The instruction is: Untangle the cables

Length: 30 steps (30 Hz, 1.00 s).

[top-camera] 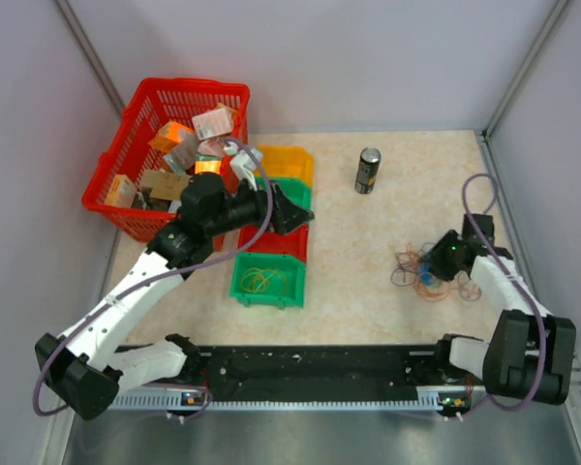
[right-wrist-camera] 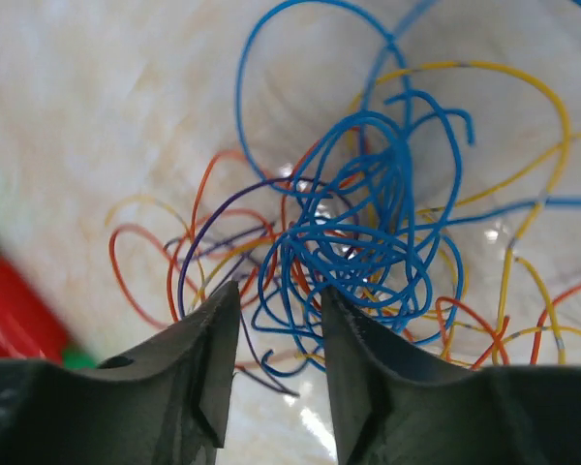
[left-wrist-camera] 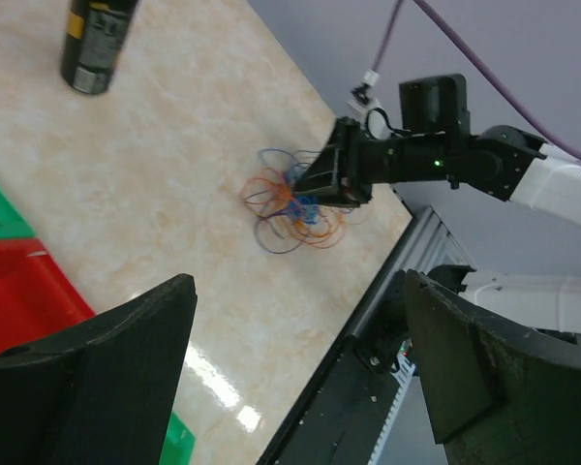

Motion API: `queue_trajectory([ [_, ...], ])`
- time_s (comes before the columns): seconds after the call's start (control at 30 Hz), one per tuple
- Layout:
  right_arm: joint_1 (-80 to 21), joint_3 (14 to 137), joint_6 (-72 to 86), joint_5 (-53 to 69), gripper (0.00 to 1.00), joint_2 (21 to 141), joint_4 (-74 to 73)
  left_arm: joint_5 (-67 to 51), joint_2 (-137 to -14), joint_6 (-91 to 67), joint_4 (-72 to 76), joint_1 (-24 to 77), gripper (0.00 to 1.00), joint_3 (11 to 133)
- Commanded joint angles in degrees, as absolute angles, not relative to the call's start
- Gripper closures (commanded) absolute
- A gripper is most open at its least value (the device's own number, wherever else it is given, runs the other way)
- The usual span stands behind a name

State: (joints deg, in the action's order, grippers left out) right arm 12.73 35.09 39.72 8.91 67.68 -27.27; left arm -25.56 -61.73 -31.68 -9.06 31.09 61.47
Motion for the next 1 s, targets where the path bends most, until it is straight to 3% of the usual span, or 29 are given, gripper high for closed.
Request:
queue_trajectory([
  [0.0,-2.07,34.37,40.33,19.07,0.69,62.85,-19.43,-22.25,-65.73,-33.4,-3.43,39.36,0.09,60.73],
  [0.03,-4.55,32.71,42.43,20.99,0.85,61.62,-17.34,-21.37,-67.4,-33.4,-3.17,41.12,0.11,60.73],
  [0.17,-10.36,26.99,47.55,24.88,0.94,55.83,-11.07,-17.24,-75.04,-32.96,-2.72,46.13,0.2,61.69],
  [0.4,-10.46,26.81,41.22,18.99,0.94,51.68,-18.36,-13.63,-86.12,-35.24,-3.95,47.99,0.31,63.54],
  [0.53,-10.46,25.41,40.61,20.3,0.87,51.95,-18.29,-10.11,-90.95,-35.33,-7.2,48.34,0.17,65.91],
  [0.6,-10.46,24.96,40.43,21.09,0.87,51.77,-17.67,-10.28,-93.5,-36.12,-7.56,48.51,0.16,66.97],
  [0.7,-10.55,25.14,39.12,21.53,0.85,52.03,-17.49,-10.37,-97.72,-36.74,-7.91,48.78,0.28,69.34],
  [0.97,-10.46,24.52,38.58,22.5,0.85,52.03,-17.66,-10.02,-107.57,-36.91,-9.93,48.96,0.48,77.51],
])
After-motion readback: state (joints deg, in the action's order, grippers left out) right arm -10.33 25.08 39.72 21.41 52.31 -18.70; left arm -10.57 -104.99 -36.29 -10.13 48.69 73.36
